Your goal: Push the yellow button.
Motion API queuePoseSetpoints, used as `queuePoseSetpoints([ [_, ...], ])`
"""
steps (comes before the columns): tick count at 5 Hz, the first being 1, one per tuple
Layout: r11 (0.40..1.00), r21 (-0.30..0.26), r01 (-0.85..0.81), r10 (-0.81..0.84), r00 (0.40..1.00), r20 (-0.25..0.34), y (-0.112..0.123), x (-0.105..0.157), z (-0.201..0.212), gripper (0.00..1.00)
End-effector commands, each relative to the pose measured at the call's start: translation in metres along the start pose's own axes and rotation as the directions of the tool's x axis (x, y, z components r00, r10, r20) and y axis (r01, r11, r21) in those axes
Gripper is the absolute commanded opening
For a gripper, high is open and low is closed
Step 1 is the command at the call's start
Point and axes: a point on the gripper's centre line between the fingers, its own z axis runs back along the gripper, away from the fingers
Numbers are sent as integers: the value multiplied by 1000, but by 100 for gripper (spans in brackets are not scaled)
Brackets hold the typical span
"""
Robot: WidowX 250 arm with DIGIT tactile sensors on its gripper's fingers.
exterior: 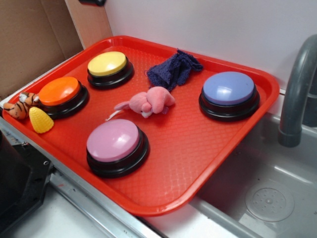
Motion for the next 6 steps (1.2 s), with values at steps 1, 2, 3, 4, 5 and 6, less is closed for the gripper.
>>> queuePoseSetpoints([
  [1, 985, 26, -169, 168, 986, 11, 16, 35, -39, 100],
  [2, 989, -24, -145, 145, 989, -5, 9, 38, -73, 100],
  [3, 993, -55, -103, 102, 995, -22, 5, 43, -97, 100],
  [4, 993, -101, -59, 54, 997, -51, 6, 45, -120, 100],
  [5, 994, -90, -54, 48, 996, -74, 5, 46, -124, 100],
  [6, 997, -70, -45, 40, 996, -79, 3, 46, -106, 100],
])
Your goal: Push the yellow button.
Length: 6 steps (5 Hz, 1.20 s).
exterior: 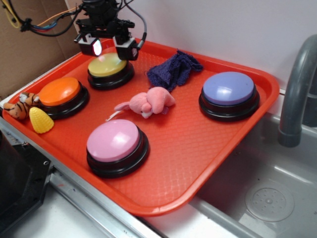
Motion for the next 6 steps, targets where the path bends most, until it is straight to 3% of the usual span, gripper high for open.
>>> queuePoseSetpoints([
  [1, 994, 105, 15, -13, 1000, -21, 1, -4, 50, 100],
  [3, 991, 130, 26, -26, 1000, -1, 14, 3, 71, 100],
  [6, 988, 146, 53, -60, 997, 44, 14, -9, 92, 100],
])
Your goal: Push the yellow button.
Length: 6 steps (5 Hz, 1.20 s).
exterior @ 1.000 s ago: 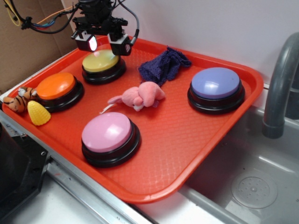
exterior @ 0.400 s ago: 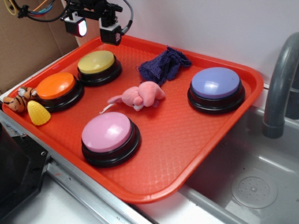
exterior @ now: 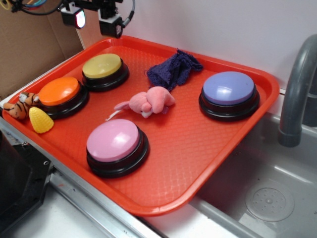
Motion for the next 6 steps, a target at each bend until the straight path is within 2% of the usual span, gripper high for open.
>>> queuePoseSetpoints([
  [1, 999, -33, 10, -8, 998, 59, 8, -6, 34, 100],
  [3, 999, -51, 4, -1, 999, 54, 11, -10, 39, 100],
  [6, 997, -73, -2, 9, 996, 89, 14, -14, 48, 100],
])
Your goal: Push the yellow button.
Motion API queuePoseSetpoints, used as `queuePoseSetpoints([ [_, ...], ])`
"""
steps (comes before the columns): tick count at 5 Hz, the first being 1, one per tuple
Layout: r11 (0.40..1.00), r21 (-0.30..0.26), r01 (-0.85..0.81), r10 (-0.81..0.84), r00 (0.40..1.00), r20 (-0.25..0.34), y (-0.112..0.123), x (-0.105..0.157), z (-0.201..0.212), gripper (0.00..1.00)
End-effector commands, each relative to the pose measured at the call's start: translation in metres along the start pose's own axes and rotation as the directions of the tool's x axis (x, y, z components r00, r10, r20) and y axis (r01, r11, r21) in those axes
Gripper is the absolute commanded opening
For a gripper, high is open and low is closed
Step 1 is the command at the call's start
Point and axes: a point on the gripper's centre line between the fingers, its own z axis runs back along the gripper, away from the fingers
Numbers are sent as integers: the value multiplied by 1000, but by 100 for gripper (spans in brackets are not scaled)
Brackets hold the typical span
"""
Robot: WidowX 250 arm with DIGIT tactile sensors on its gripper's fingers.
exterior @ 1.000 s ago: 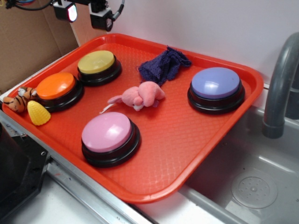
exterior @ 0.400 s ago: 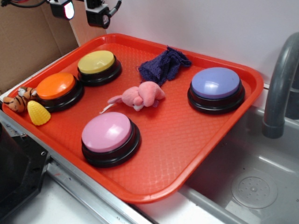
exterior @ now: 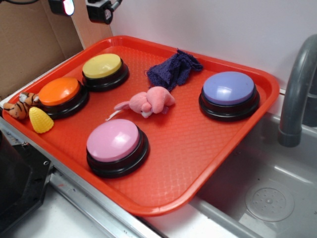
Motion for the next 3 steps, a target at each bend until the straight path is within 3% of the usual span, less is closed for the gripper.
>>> queuePoseSetpoints([
  [1, 1000, -14, -15, 16, 996, 84, 7, -1, 25, 100],
  [3, 1000, 10, -1, 0, 995, 105, 5, -6, 33, 100],
])
